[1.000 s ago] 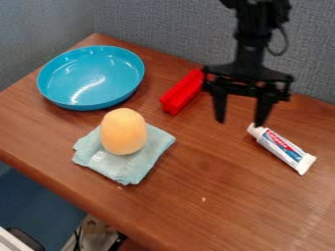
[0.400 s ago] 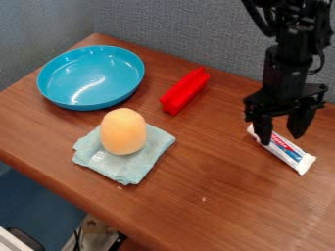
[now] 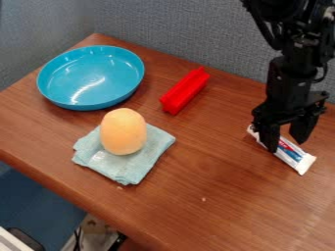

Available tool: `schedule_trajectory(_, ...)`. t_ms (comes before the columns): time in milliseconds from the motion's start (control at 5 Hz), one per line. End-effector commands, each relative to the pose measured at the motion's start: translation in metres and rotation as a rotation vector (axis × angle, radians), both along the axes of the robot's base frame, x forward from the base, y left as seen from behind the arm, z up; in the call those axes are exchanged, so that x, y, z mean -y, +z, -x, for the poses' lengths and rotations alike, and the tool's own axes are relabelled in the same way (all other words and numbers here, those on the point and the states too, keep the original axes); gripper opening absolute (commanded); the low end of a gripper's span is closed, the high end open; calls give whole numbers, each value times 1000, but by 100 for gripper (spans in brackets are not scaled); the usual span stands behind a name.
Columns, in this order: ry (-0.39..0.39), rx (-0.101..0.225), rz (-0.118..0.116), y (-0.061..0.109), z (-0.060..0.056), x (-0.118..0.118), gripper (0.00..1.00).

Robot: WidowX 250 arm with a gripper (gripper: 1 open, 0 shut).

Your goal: Put the toothpaste on the blue plate

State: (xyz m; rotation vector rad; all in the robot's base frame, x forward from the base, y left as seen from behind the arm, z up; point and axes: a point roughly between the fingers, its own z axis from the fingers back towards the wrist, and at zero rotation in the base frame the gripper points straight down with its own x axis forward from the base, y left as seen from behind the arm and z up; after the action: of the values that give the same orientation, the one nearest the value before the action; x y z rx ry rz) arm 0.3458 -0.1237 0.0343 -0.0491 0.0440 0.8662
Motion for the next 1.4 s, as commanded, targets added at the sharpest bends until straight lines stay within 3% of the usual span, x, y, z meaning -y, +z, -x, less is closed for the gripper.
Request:
schedule_trajectory(0, 6, 55, 7, 13, -11, 10, 100)
schedule_trajectory(600, 47, 63, -3, 9, -18, 13, 100)
schedule_trajectory(800, 54, 66, -7, 7, -19, 14, 0)
schedule_trajectory(1000, 64, 71, -11, 4, -21, 15, 100)
schedule_trajectory(1200, 75, 76, -13, 2, -23, 17, 100)
